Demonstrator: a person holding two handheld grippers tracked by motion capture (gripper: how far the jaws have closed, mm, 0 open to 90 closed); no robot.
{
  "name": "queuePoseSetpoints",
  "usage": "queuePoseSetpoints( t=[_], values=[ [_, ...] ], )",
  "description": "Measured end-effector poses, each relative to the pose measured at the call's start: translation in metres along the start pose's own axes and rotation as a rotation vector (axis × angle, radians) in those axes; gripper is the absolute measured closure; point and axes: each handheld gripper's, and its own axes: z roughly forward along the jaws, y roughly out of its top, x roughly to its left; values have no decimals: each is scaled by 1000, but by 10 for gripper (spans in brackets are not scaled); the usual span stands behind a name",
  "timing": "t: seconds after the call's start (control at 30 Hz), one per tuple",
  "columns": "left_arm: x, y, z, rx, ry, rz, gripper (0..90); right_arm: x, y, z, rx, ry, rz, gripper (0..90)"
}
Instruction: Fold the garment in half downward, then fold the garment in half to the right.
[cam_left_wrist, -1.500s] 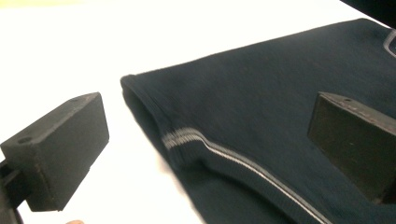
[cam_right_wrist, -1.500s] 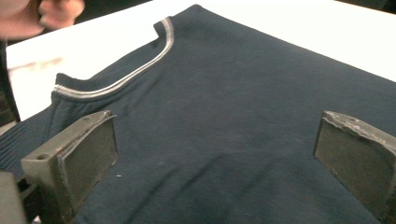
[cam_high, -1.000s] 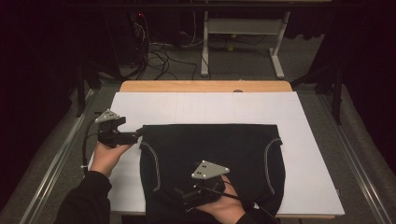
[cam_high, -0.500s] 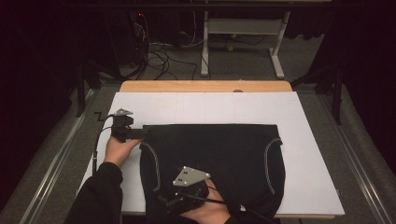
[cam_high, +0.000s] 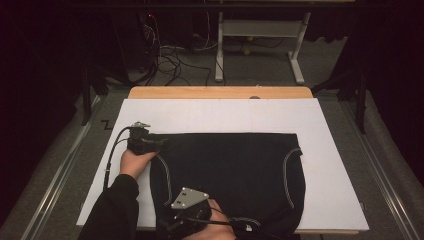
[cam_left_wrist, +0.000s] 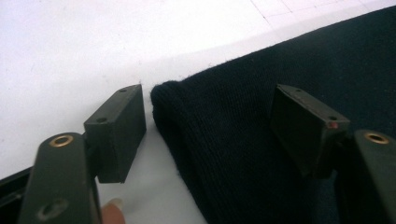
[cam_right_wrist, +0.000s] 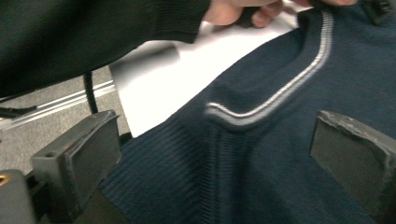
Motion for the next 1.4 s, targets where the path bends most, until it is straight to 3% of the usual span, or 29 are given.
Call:
queuePoseSetpoints(
  t=[0.27, 0.37, 0.53, 0.77, 0.93, 1.07, 1.13, 1.23, 1.4],
  values=[
    [-4, -5, -2, -7, 26, 13, 383, 14, -2, 14, 48, 21, -1, 57],
    [0, -7, -3, -19, 1, -8, 564, 19, -2, 20, 58, 27, -16, 64],
    [0, -7, -2, -15, -27, 6, 678, 23, -1, 27, 88, 18, -20, 75],
    [0, -8, -2, -14, -32, 11, 720, 22, 0, 31, 119, -45, -14, 93],
    [-3, -9, -3, -20, -10, 21, 719, 24, 1, 42, 169, -46, -12, 97],
    [-4, -9, -3, -23, -6, 20, 719, 28, 3, 47, 187, -76, -19, 118],
    [-4, -10, -3, -24, -3, 22, 718, 28, 4, 47, 179, -88, -1, 158],
    [-5, -10, -3, -26, 3, 28, 719, 31, 4, 47, 185, -133, -17, 231],
    [-6, -11, -4, -29, 6, 26, 719, 32, 4, 44, 189, -151, -17, 343]
  ],
)
